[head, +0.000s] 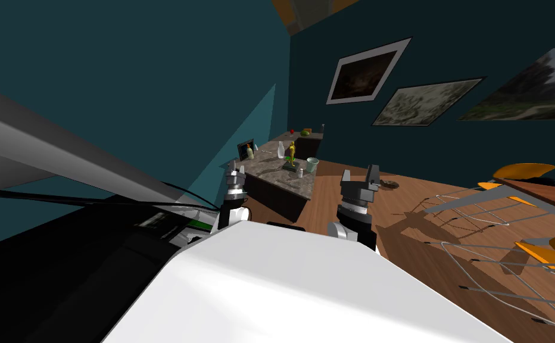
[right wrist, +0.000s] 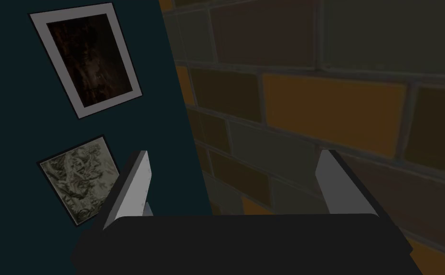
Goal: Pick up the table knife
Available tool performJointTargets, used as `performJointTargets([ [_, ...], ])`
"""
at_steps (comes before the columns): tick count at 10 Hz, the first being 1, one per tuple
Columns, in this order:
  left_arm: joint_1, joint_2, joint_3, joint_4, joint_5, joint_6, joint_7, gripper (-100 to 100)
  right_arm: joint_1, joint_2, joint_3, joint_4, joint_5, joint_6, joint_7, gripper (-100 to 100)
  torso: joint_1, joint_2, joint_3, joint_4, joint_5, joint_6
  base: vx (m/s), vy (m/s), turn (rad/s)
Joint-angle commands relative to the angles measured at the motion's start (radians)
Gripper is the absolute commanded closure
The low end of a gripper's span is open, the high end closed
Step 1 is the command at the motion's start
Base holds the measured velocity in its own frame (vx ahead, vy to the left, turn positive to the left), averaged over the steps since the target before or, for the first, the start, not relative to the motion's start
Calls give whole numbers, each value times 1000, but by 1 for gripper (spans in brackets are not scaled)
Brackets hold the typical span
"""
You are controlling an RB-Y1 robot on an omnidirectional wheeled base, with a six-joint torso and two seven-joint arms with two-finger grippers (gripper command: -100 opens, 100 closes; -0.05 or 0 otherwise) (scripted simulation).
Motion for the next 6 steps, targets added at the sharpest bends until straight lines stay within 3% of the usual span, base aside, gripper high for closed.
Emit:
performJointTargets([
  [1,3,30,8,3,2,13,4,-100,0,0,0,0,0,0,0,0,0,0,0,0,0,0,-8,-38,-7],
  [3,8,73,27,9,6,43,12,-100,0,0,0,0,0,0,0,0,-5,0,0,0,-1,0,2,-104,-5],
  [6,19,128,70,23,16,118,26,-100,0,0,0,0,0,0,0,0,-11,2,1,0,-2,0,-23,-171,-8],
])
